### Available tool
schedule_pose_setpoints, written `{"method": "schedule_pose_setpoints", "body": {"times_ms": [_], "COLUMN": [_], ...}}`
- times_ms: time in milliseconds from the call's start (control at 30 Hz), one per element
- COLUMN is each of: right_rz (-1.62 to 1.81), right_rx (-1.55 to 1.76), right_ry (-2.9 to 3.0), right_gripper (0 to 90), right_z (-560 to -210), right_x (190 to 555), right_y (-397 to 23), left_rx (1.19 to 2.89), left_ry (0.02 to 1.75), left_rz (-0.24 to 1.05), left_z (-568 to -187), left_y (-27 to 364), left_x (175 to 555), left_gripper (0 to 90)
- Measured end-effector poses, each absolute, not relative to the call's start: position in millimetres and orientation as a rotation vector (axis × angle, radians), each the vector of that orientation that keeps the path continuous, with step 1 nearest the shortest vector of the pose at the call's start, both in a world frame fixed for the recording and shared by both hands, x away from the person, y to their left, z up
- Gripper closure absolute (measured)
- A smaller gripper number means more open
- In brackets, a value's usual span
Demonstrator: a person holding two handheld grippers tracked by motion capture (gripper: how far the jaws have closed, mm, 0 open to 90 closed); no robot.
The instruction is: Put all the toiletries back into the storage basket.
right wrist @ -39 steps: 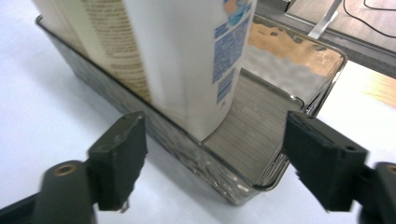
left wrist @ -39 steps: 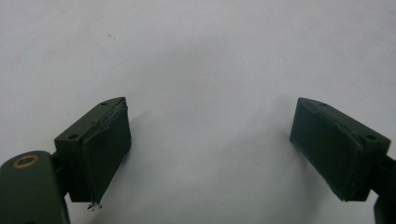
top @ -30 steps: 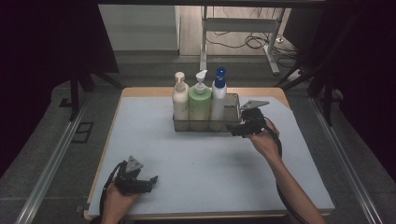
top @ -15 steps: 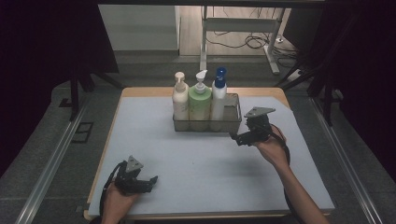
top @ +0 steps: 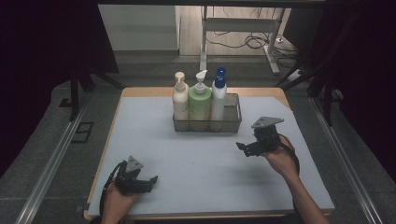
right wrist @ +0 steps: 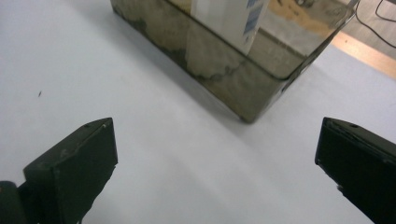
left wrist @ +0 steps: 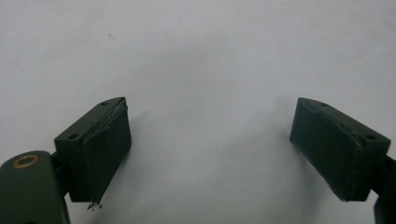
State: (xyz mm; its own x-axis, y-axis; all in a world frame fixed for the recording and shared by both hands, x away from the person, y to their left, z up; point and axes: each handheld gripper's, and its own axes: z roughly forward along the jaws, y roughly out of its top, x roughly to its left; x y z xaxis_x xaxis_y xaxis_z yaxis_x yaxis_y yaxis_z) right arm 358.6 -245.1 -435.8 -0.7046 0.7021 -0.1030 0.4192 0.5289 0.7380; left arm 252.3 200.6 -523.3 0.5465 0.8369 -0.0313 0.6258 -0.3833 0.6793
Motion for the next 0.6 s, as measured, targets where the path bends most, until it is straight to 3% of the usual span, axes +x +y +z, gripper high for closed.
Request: {"method": "schedule_pose_setpoints", "body": {"times_ms": [600], "right_rz": [0.998], "right_rx": [0.95], "right_ry": [2.377], "right_gripper": [0.0], "right_z": [-466], "right_x": [321], "right_y": [-268], "left_rx": [2.135], "left_ry": [1.173], "left_rz": [0.423], "left_z": [-523], "left_y": [201], "left_x": [252], "left_gripper": [12.2]}}
